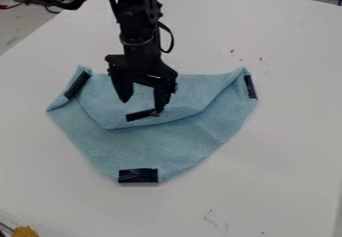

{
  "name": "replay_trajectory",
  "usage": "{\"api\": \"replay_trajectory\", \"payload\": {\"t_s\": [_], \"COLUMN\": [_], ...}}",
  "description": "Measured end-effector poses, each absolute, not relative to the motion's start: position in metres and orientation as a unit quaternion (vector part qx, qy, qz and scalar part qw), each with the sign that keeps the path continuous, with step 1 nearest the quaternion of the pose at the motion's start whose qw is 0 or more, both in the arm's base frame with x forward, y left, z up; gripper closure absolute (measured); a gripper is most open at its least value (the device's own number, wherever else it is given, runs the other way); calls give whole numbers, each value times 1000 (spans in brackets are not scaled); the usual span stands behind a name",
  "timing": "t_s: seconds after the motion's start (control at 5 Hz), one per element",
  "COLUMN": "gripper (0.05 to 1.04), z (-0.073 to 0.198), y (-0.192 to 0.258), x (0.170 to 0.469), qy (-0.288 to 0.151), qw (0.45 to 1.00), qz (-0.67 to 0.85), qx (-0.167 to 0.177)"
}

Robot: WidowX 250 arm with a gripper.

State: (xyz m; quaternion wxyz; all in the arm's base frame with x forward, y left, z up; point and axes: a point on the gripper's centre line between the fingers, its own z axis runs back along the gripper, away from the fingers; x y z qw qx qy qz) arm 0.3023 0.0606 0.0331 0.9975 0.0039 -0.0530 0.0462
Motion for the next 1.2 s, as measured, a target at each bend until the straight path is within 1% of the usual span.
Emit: {"api": "replay_trajectory", "payload": {"t_s": [0.2, 0.4, 0.6, 1.0, 1.2], "gripper": [82, 82, 138, 695, 885], "z": [22, 21, 13, 13, 13], "y": [56, 54, 54, 58, 57], "x": [289, 291, 294, 298, 305], "qy": [-44, -67, -69, -70, -70], "qw": [997, 996, 995, 995, 995], "qz": [64, 65, 66, 72, 69], "qx": [-1, -4, -11, 5, 5]}}
